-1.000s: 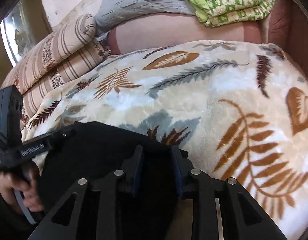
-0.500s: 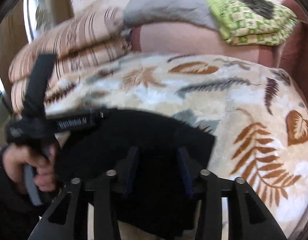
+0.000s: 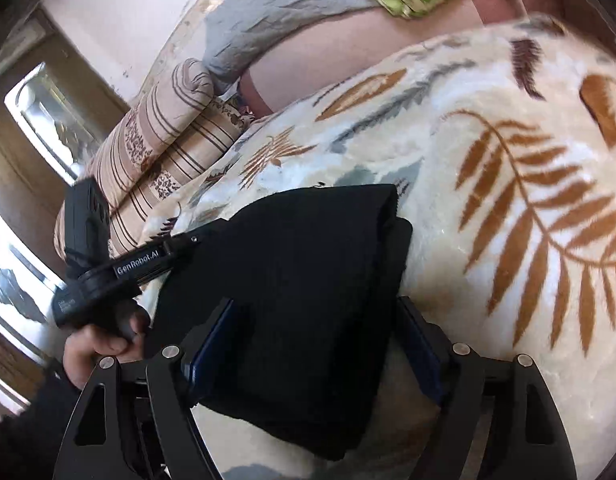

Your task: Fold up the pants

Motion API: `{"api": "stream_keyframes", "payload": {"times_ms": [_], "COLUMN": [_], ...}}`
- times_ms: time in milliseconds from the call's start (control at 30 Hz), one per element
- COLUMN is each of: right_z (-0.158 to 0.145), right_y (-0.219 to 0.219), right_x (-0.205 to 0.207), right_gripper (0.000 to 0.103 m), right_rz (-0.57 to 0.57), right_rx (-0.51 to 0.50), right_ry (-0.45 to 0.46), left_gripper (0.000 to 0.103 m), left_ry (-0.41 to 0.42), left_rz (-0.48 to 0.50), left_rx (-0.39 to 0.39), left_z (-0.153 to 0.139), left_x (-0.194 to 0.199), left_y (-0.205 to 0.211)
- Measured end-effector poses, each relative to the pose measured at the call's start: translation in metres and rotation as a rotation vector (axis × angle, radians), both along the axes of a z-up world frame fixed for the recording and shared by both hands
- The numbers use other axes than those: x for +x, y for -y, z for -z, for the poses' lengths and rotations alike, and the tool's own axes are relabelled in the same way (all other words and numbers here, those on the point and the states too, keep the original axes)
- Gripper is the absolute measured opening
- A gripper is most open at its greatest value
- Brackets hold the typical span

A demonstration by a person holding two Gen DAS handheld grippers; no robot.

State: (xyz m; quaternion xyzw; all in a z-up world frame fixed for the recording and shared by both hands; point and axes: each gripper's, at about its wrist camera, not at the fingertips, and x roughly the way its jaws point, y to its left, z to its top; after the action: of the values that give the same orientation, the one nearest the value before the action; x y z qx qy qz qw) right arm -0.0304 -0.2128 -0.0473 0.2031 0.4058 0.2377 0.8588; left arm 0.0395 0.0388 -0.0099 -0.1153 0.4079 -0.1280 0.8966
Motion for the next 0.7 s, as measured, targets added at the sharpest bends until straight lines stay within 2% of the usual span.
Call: {"api": "stream_keyframes", "payload": {"times_ms": [67, 167, 233, 267, 333, 467, 533, 700], "right_z": [-0.001, 0.001, 0.002, 0.003, 0.003, 0.001, 0.000, -0.005], "right_y": [0.003, 0.006, 0.002, 0.003, 0.001, 0.001, 0.002, 0.004], "right_x": [-0.002, -0.004, -0.005, -0.006, -0.007, -0.005, -0.004, -0.021], "right_gripper": [0.082, 0.082, 0.082, 0.082, 0.086, 0.086, 0.086, 0.086], "right_rz": [-0.002, -0.001, 0.002, 0.004, 0.000, -0.016, -0.011, 0.028], "right_rx": [0.042, 0.067, 0.040, 0.032, 0.036, 0.038, 0.046, -0.047], "right_ry": [0.001, 0.005, 0.021, 0.028, 0.038, -0.010, -0.030, -0.025], "left_gripper": [0.032, 0.038, 0.058, 0.064, 0.080, 0.085, 0.085, 0.085], "left_ry": [0.001, -0.005, -0.007, -0.003, 0.013, 0.033, 0.034, 0.044], "left_rz": [-0.001, -0.005, 0.010, 0.028, 0.059, 0.083, 0.081, 0.078], "left_rx": [-0.016, -0.086, -0.139, -0.155, -0.136, -0.078, -0.094, -0.115], "left_z": [0.000, 0.000, 0.000, -0.001, -0.003, -0.005, -0.005, -0.004], "left_x": [0.000, 0.000, 0.001, 0.000, -0.003, -0.006, -0.006, -0.008], "left_y": [-0.001, -0.010, -0.012, -0.010, -0.002, 0.008, 0.005, 0.003]}}
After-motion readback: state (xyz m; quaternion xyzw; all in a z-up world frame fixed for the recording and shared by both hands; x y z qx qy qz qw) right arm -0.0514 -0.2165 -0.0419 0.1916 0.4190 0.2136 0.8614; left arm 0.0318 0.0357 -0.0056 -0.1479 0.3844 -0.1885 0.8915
